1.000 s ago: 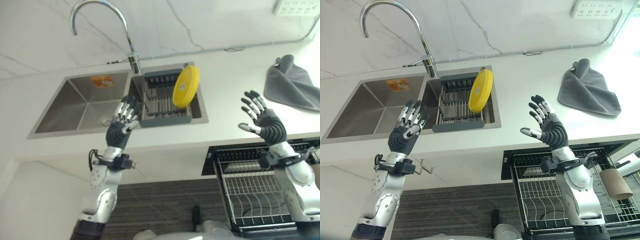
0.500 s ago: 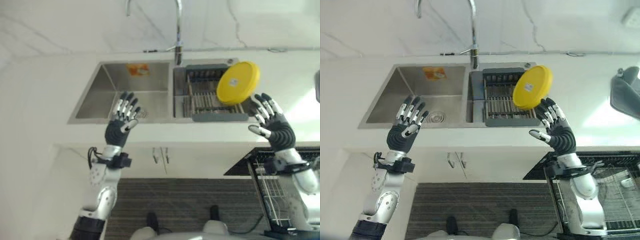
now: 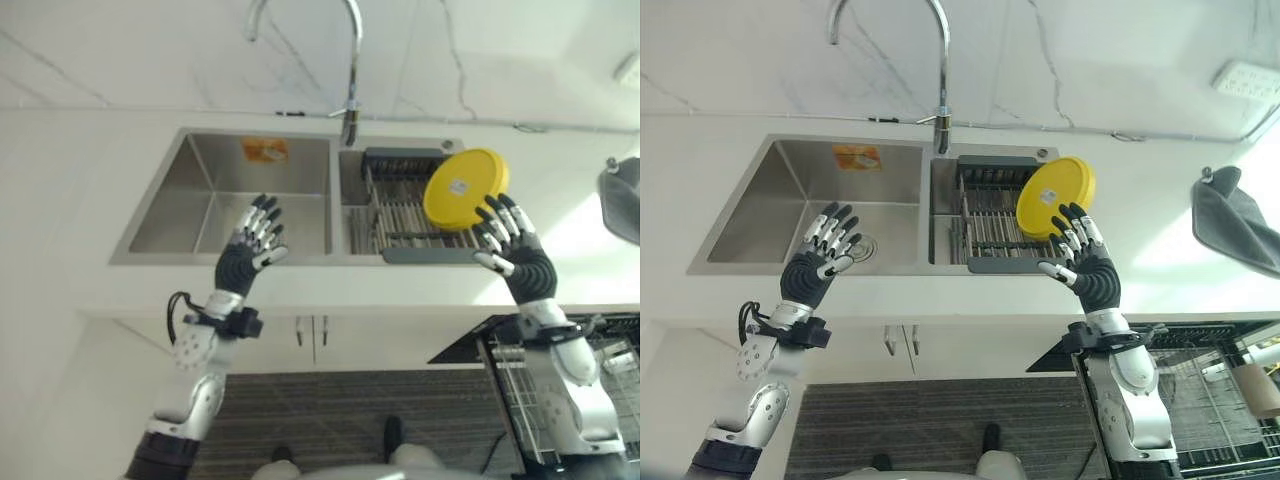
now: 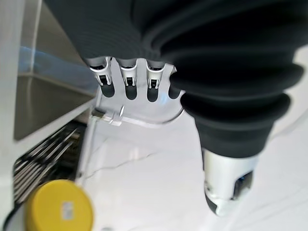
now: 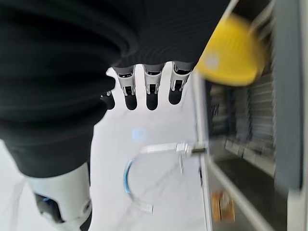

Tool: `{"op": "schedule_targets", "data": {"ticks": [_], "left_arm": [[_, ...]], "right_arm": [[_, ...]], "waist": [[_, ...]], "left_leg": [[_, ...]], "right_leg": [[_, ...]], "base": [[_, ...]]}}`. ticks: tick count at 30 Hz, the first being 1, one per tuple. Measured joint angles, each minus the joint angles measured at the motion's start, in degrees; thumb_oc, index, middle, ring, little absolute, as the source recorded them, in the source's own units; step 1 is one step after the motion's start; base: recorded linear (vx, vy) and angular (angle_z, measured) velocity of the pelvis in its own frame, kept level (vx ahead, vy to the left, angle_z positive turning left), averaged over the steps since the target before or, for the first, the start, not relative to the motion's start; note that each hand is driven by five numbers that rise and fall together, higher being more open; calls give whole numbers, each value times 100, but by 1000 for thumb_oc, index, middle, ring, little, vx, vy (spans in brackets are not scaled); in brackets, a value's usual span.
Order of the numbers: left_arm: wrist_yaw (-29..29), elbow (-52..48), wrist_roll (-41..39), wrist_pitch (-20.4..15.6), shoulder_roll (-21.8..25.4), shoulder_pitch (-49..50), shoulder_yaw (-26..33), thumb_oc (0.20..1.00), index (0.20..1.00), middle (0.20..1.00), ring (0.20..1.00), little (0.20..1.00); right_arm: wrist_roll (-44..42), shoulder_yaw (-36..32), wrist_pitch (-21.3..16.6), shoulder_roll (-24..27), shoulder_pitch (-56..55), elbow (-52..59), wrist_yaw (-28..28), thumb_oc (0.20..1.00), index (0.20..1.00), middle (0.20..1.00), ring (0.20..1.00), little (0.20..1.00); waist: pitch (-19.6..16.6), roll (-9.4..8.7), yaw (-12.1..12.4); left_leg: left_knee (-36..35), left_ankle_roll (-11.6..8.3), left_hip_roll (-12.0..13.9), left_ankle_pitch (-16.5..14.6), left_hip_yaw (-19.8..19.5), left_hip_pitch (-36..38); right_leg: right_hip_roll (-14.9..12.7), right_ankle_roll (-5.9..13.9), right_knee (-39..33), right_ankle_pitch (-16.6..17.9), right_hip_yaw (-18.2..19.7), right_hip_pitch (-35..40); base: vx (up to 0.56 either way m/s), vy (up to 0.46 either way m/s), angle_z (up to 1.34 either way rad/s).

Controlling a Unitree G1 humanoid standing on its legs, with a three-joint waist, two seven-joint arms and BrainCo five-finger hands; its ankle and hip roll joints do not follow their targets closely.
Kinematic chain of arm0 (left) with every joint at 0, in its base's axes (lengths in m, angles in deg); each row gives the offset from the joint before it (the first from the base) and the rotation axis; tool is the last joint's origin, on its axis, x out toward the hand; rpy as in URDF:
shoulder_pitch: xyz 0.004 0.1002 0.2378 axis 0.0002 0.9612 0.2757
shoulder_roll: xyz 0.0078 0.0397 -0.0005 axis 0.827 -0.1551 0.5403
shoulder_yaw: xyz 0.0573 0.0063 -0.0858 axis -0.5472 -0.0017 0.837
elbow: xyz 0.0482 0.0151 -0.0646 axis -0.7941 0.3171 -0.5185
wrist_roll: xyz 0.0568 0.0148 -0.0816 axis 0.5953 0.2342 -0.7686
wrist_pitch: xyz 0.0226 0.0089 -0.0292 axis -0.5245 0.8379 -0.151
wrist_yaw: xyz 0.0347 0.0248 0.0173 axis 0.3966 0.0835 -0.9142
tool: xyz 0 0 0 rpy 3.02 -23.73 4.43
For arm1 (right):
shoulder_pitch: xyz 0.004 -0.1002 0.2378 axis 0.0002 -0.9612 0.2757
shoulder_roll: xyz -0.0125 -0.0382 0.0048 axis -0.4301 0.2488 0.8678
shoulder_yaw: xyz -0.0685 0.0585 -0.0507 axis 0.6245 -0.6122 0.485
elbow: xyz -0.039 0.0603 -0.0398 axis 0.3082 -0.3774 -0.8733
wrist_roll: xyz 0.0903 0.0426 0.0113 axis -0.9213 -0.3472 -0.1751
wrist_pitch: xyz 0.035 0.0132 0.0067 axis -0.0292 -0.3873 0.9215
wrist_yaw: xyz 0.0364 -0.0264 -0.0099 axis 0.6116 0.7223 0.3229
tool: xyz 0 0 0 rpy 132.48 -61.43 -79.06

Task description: Place the dishes in the dishwasher.

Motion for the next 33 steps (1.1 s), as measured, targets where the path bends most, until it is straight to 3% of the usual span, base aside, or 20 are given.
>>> {"op": "schedule_targets", "data": {"ticks": [4, 8, 10, 11, 13, 14, 16, 18, 20, 23, 26, 28, 33], "left_arm": [[65, -263, -2, -32, -53, -121, 2, 1000, 1000, 1000, 1000, 1000], [52, -565, -10, -84, -82, -131, -1, 1000, 1000, 1000, 1000, 1000], [52, -572, -108, -112, -130, -133, -1, 1000, 1000, 1000, 1000, 1000], [50, -555, -250, -114, -143, -116, -3, 1000, 1000, 1000, 1000, 1000], [58, -511, -262, -140, -155, 30, 1, 1000, 1000, 1000, 1000, 1000], [97, -505, -261, -151, -206, 146, -5, 1000, 1000, 1000, 1000, 1000], [157, -476, -261, -199, -208, 169, -12, 1000, 1000, 1000, 1000, 1000], [212, -200, -259, -259, -201, -59, -107, 1000, 1000, 1000, 1000, 1000], [169, -127, -250, -300, -213, -76, -218, 1000, 1000, 1000, 1000, 1000], [123, -181, -229, -493, -255, -252, -265, 1000, 1000, 1000, 1000, 1000], [41, -182, -229, -479, -190, -298, -189, 1000, 1000, 1000, 1000, 1000], [18, -183, -231, -437, -132, -314, -137, 1000, 1000, 1000, 1000, 1000], [84, -197, -205, -360, 96, -186, -141, 1000, 1000, 1000, 1000, 1000]], "right_arm": [[81, -44, -121, 129, 161, -26, 246, 1000, 1000, 1000, 1000, 1000], [54, -71, -87, 196, 242, 105, 230, 1000, 1000, 1000, 1000, 1000], [-4, -87, -53, 421, 243, 149, 202, 1000, 1000, 1000, 1000, 1000], [-7, -117, -4, 423, 251, 148, 187, 1000, 1000, 1000, 1000, 1000], [-47, -133, 32, 410, 262, 161, 145, 1000, 1000, 1000, 1000, 1000], [-190, -192, 34, 378, 231, 163, 117, 1000, 1000, 1000, 1000, 1000], [-229, -254, 37, 313, 236, 155, 115, 1000, 1000, 1000, 1000, 1000], [-228, -235, 38, 256, 226, 131, 126, 1000, 1000, 1000, 1000, 1000], [-228, -66, 65, 293, 307, 131, 56, 1000, 1000, 1000, 1000, 1000], [-445, -157, 64, 416, 291, 179, -13, 1000, 1000, 1000, 1000, 1000], [-447, -25, 176, 166, 169, 387, -37, 1000, 1000, 1000, 1000, 1000], [-448, -30, 177, -101, 180, 399, -54, 1000, 1000, 1000, 1000, 1000], [-667, 187, 173, -348, 209, 325, -55, 1000, 1000, 1000, 1000, 1000]], "waist": [[3, 112, -16], [-45, 410, -44], [-43, 510, -27], [-45, 393, 1], [-37, 236, 64], [-15, 205, 48], [-20, 328, 37], [3, 432, -39], [16, 459, 64], [-55, 797, -218], [-40, 438, -183], [-46, 231, 17], [-37, 31, 229]], "left_leg": [[0, -216, 431, 32, -65, 102], [14, -249, 726, 46, -21, 76], [614, -311, 888, 1, -44, -268], [1231, -299, 925, 27, -92, -592], [2248, -226, 919, 279, -650, -1128], [2256, -254, 790, 149, -811, -1261], [1094, -229, 547, 110, -583, -1208], [-63, -330, 500, 270, -327, -1235], [-63, -312, 537, 418, -506, -1047], [-54, -209, 454, 499, -471, -370], [-22, -106, 68, 404, -363, -361], [-22, 19, -86, 322, -316, -304], [-25, 136, -224, 242, -273, -310]], "right_leg": [[404, -281, -36, -329, 9, 144], [712, -503, 1, -415, 31, 91], [845, -720, 276, -597, 48, -104], [814, -795, 411, -687, 94, -254], [733, -901, 407, -750, 209, -175], [652, -930, 283, -748, 205, -55], [595, -875, 147, -711, 160, 21], [622, -809, 0, -657, -12, 154], [611, -749, -34, -670, 190, 272], [656, -525, 5, -650, 313, 442], [229, -281, 8, -567, 302, 423], [67, -191, 7, -552, 246, 441], [-139, 51, 308, -688, 191, 210]], "base": [[194, -499, 3], [153, -408, -8], [96, -297, -7], [101, -180, -16], [123, -33, -20], [161, 127, -9], [142, 206, 5], [75, 236, 24], [84, 385, -43], [105, 315, -33], [40, 183, -8], [34, 124, -4], [-13, -67, -5]]}}
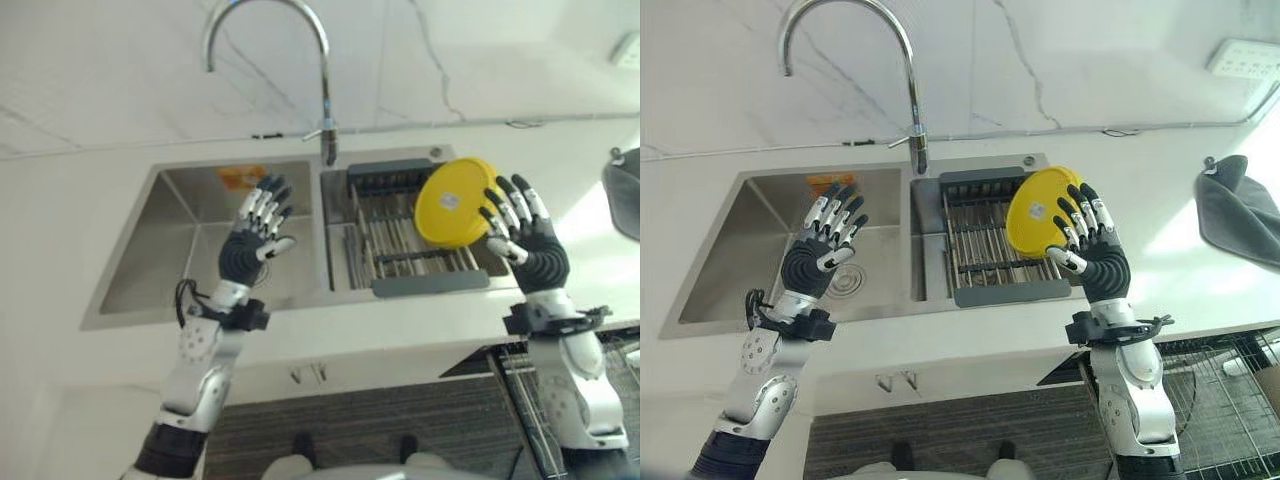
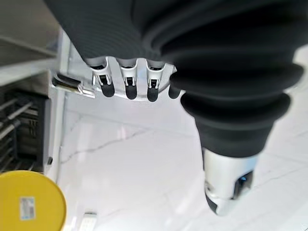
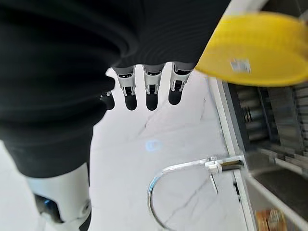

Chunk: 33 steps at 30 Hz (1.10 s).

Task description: Place the dishes in the dishwasher.

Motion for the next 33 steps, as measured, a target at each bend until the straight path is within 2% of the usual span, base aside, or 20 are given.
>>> {"op": "schedule_targets", "data": {"ticks": [1, 3, 4, 7, 10, 15, 19, 22, 33], "left_arm": [[14, 7, 21, 0, 76, -52, 3, 1000, 1000, 1000, 1000, 1000], [59, 4, 204, 6, 100, -225, -7, 1000, 1000, 1000, 1000, 1000], [53, -77, 202, 9, 83, -223, -25, 1000, 1000, 1000, 1000, 1000], [0, -281, 210, -4, -44, -187, -32, 1000, 1000, 1000, 1000, 1000], [-78, -281, 206, 13, -78, -175, -36, 1000, 1000, 1000, 1000, 1000], [-87, -280, 206, 15, -65, -180, -51, 1000, 1000, 1000, 1000, 1000], [-129, -254, 206, 14, -65, -178, -140, 1000, 1000, 1000, 1000, 1000], [-122, -149, 205, 13, -67, -152, -269, 1000, 1000, 1000, 1000, 1000], [-69, 109, 202, 7, -54, -168, -302, 1000, 1000, 1000, 1000, 1000]], "right_arm": [[2, 134, -30, -85, 121, -131, 17, 1000, 1000, 1000, 1000, 1000], [4, 212, -12, 14, 318, -380, 129, 1000, 1000, 1000, 1000, 1000], [2, 142, -16, 222, 393, -376, 305, 1000, 1000, 1000, 1000, 1000], [5, -210, -36, 341, 420, -360, 629, 1000, 1000, 1000, 1000, 1000], [16, -342, -33, 581, 419, -333, 867, 1000, 1000, 1000, 1000, 1000], [75, -497, -9, 614, 447, -304, 1039, 1000, 1000, 1000, 1000, 1000], [107, -447, 156, 728, 499, -333, 1100, 1000, 1000, 1000, 1000, 1000], [113, -450, 277, 794, 666, -730, 1155, 1000, 1000, 1000, 1000, 1000], [282, -207, 626, 963, 1165, -2010, 1277, 1000, 1000, 1000, 1000, 1000]], "waist": [[16, -59, 52], [16, -69, 87], [39, 67, 73], [20, 249, 42], [15, 256, -88], [-57, 307, -116], [-181, 310, -105], [-410, 264, -81], [-602, 257, 63]], "left_leg": [[0, -2, 10, 5, 46, -31], [-9, -58, 72, 54, 47, -112], [-32, -112, 159, 97, -9, -101], [-18, -172, 327, 134, 2, -92], [-1, -199, 380, 152, 9, -71], [-5, -199, 402, 150, 65, 0], [-34, -201, 422, 150, 75, -1], [-36, -194, 437, 145, 74, -3], [-38, -171, 439, 150, 19, -16]], "right_leg": [[-16, -22, -32, -43, -65, -37], [43, -57, -347, 171, -303, 59], [144, -125, -346, 206, -323, 94], [320, -220, -315, 195, -316, 84], [375, -244, -315, 190, -300, 109], [401, -282, -314, 198, -220, 140], [421, -309, -314, 216, -199, 129], [434, -315, -314, 219, -199, 129], [436, -354, -315, 240, -248, 143]], "base": [[-29, -167, -23], [-16, -134, -7], [3, -114, 9], [54, -91, -4], [39, -79, -2], [-1, -31, -7], [-7, -25, -2], [-10, -24, 0], [-3, 1, 2]]}}
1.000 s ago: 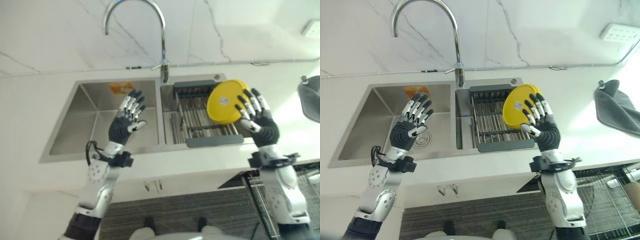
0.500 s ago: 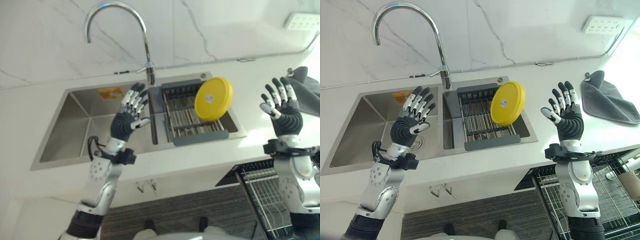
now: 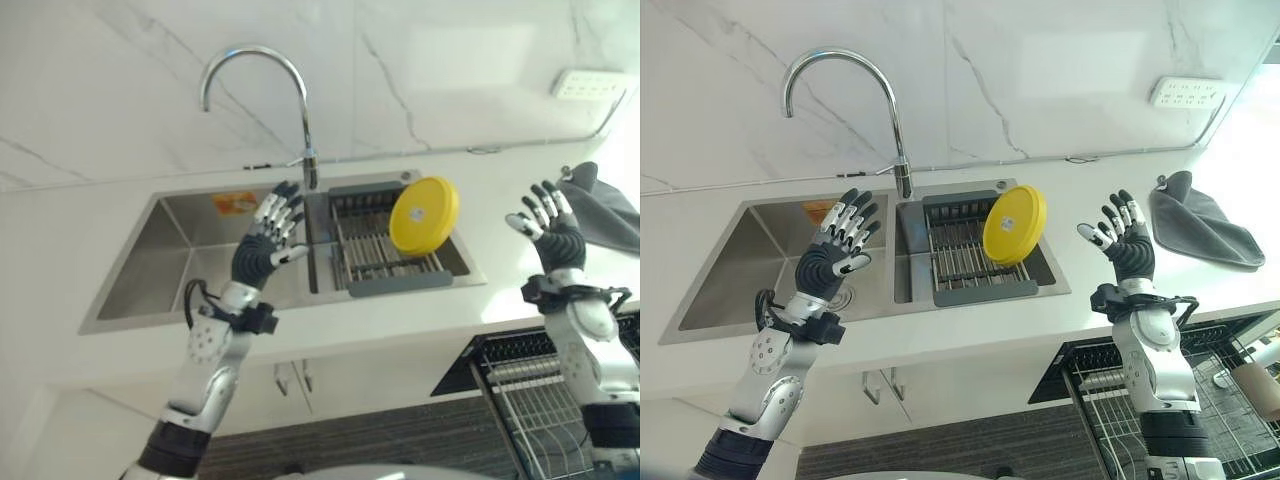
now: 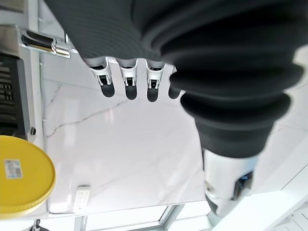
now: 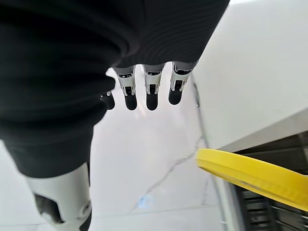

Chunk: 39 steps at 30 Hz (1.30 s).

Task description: Place the dishes in the dishwasher.

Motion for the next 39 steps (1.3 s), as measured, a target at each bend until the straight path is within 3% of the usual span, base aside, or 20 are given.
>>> {"op": "schedule_targets", "data": {"ticks": [13, 23, 39], "left_arm": [[35, 177, -6, 8, 91, -93, -198, 1000, 1000, 1000, 1000, 1000], [37, 239, -33, 93, 322, -103, -227, 1000, 1000, 1000, 1000, 1000], [38, 244, -240, 94, 335, -104, -243, 1000, 1000, 1000, 1000, 1000]], "right_arm": [[-327, 218, 471, 404, 1056, -1838, -153, 1000, 1000, 1000, 1000, 1000], [-1329, 210, 618, 729, 1594, -3360, -450, 1000, 1000, 1000, 1000, 1000], [-1645, 219, 761, 795, 1779, -3586, -1014, 1000, 1000, 1000, 1000, 1000]], "waist": [[-17, 6, 203], [-33, 99, 337], [-23, 171, 367]], "left_leg": [[1, -17, -1, 21, -248, 9], [2, -22, -14, 23, -392, 12], [2, -60, -23, 50, -534, 17]], "right_leg": [[5, -17, -1, -58, -263, 169], [3, -10, -28, -105, -409, 253], [3, -9, -29, -143, -546, 343]], "base": [[23, -2, 10], [52, -6, 7], [10, 5, 4]]}}
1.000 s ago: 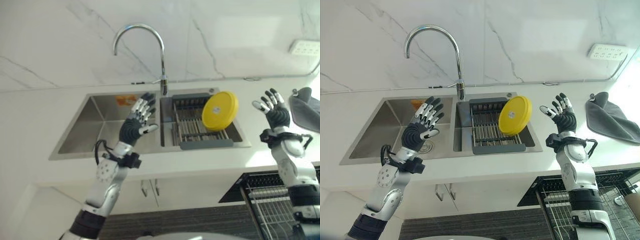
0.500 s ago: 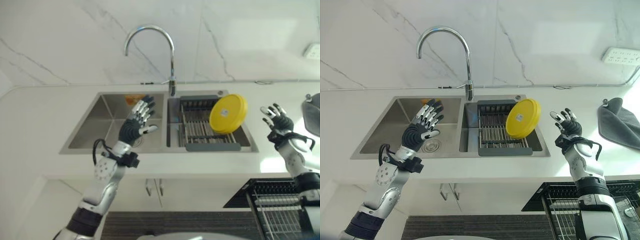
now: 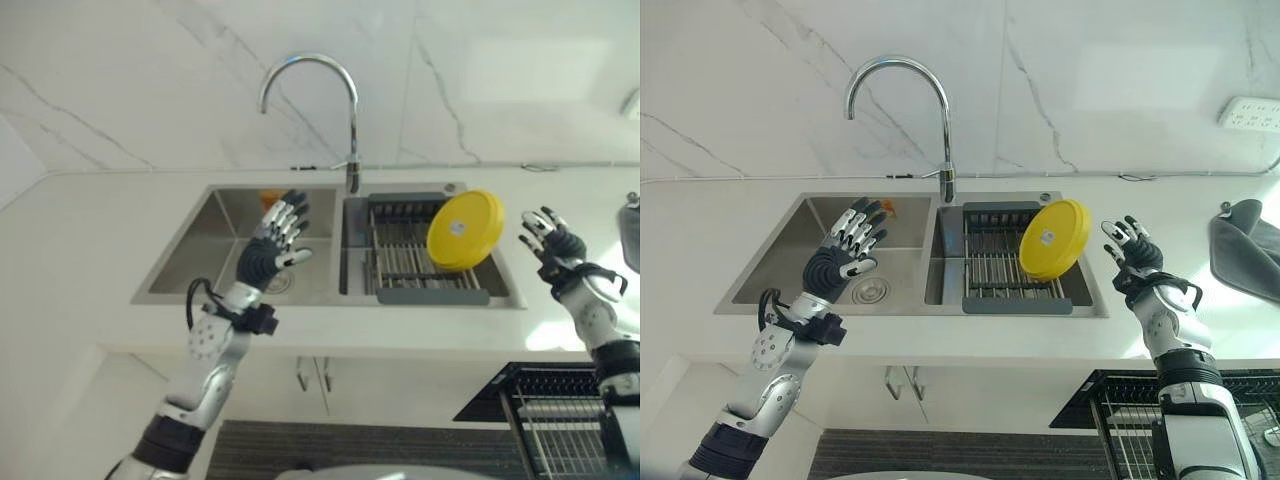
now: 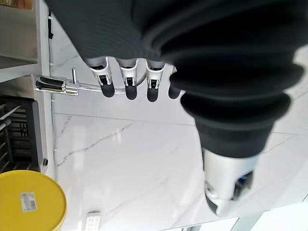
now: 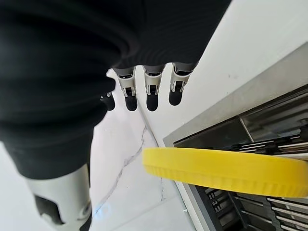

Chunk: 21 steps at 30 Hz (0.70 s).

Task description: Place the dishes in the dishwasher.

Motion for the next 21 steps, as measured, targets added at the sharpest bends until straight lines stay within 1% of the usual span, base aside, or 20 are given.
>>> {"op": "schedule_targets", "data": {"ticks": [4, 7, 9, 12, 13, 16, 18, 21], "left_arm": [[-10, 52, -4, 0, 7, -1, -16, 1000, 1000, 1000, 1000, 1000], [-42, 168, -15, -2, 13, -9, -40, 1000, 1000, 1000, 1000, 1000], [-43, 215, -14, 0, 43, -7, -135, 1000, 1000, 1000, 1000, 1000], [-44, 215, -14, 0, 50, -8, -163, 1000, 1000, 1000, 1000, 1000], [-46, 215, -15, 0, 73, -8, -163, 1000, 1000, 1000, 1000, 1000], [-52, 215, -15, 0, 97, -8, -164, 1000, 1000, 1000, 1000, 1000], [-56, 215, -14, 0, 96, -9, -165, 1000, 1000, 1000, 1000, 1000], [-80, 214, -14, 0, 97, -9, -164, 1000, 1000, 1000, 1000, 1000]], "right_arm": [[0, 205, 172, 107, 168, -88, -97, 1000, 1000, 1000, 1000, 1000], [0, 221, 282, 108, 216, -229, -258, 1000, 1000, 1000, 1000, 1000], [-1, 222, 371, 108, 217, -230, -293, 1000, 1000, 1000, 1000, 1000], [-1, 223, 389, 108, 259, -338, -372, 1000, 1000, 1000, 1000, 1000], [-1, 223, 468, 112, 361, -513, -373, 1000, 1000, 1000, 1000, 1000], [-1, 279, 582, 125, 401, -520, -390, 1000, 1000, 1000, 1000, 1000], [0, 450, 636, 174, 404, -537, -424, 1000, 1000, 1000, 1000, 1000], [0, 450, 730, 205, 422, -660, -484, 1000, 1000, 1000, 1000, 1000]], "waist": [[0, 1, 10], [1, 1, 49], [2, -1, 74], [3, -1, 108], [4, -3, 113], [5, -4, 121], [7, -7, 123], [7, -7, 127]], "left_leg": [[1, -15, 0, 9, -4, 2], [1, -18, -1, 11, -17, 2], [0, -19, -2, 12, -18, 0], [0, -20, -3, 12, -29, 1], [0, -20, -3, 13, -33, 1], [0, -22, -4, 14, -42, 1], [0, -23, -5, 15, -61, -1], [1, -34, -6, 22, -136, -12]], "right_leg": [[1, 2, 0, -2, -7, 3], [1, 2, 0, -3, -20, 12], [0, 2, 0, -4, -22, 13], [0, 3, -1, -5, -32, 22], [0, 3, -1, -7, -37, 24], [0, 3, -1, -8, -48, 29], [-1, -1, -1, -16, -75, 40], [4, -5, -1, -41, -154, 72]], "base": [[0, 0, 0], [0, 0, 0], [0, 0, 0], [0, 0, 0], [0, 0, 0], [0, 0, 0], [-10, 6, 5], [-17, 9, 11]]}}
